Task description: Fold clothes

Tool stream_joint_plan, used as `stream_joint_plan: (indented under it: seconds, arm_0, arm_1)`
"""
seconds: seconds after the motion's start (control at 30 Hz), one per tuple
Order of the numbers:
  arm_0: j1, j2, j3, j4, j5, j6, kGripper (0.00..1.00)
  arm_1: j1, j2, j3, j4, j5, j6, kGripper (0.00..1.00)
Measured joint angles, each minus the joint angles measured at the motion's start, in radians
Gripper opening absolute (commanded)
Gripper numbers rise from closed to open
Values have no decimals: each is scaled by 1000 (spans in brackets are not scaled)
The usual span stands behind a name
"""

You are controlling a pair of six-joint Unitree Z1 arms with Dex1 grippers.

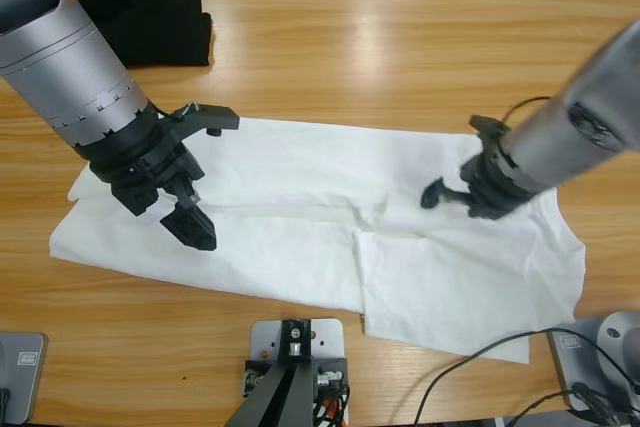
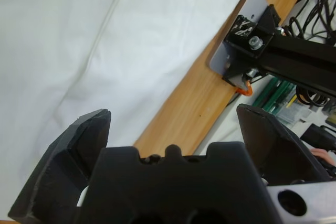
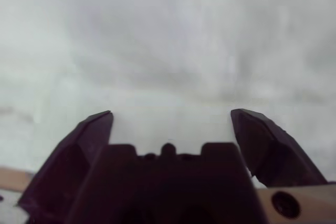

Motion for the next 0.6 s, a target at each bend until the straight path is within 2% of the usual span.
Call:
stream_joint_plan:
  seconds: [0.17, 0.4, 0.6]
  arm_0:
    - [0, 0, 2, -23, 0, -5, 936]
    - [0, 0, 10, -33, 0, -6, 941]
    - [0, 0, 21, -33, 0, -6, 941]
  arm_1:
    - [25, -136, 2, 115, -16, 8, 918]
    - [50, -171, 12, 117, -31, -1, 921]
    - [81, -178, 12, 58, -32, -358, 931]
